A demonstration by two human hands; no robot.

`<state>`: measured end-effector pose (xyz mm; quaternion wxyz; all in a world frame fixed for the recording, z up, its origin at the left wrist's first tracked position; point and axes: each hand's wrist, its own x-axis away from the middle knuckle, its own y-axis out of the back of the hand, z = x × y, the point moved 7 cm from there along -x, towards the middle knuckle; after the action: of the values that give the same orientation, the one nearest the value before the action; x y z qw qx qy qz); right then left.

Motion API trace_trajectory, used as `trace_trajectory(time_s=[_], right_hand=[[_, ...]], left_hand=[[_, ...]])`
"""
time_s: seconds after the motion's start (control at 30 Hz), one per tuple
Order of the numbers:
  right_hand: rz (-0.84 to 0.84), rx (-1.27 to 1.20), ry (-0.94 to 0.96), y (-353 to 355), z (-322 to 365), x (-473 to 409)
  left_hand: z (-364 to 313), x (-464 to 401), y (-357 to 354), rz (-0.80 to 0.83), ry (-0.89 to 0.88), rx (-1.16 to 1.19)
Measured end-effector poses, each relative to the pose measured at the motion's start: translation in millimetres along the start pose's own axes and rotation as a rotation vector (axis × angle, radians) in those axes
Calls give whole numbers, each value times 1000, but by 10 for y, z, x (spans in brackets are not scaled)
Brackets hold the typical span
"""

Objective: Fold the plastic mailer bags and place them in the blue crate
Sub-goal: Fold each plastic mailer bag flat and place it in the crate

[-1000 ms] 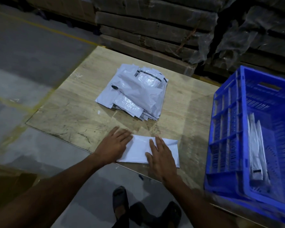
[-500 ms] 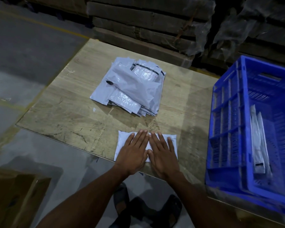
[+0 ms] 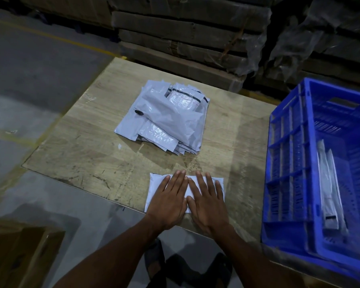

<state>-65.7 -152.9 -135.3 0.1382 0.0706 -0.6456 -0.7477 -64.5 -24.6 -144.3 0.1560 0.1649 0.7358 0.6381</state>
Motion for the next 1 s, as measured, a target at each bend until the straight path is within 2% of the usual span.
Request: trace_trajectory(time_s=[0.2,0.53,0.73,0.9,1.0], right_hand=[[10,30,-93,-3,-69,40],[7,42,-82,29,-81,47],[80,12,-79,23,-58,21],[91,-8,130,47,598,-89],[114,-5,119,-21,535,-103]], left_hand=[[47,7,4,27,-21,29],[598,270,111,46,65,-26],[592,289,107,53,88,-16],[604,284,96,48,84,-12],[611,294,97,51,76,-9]])
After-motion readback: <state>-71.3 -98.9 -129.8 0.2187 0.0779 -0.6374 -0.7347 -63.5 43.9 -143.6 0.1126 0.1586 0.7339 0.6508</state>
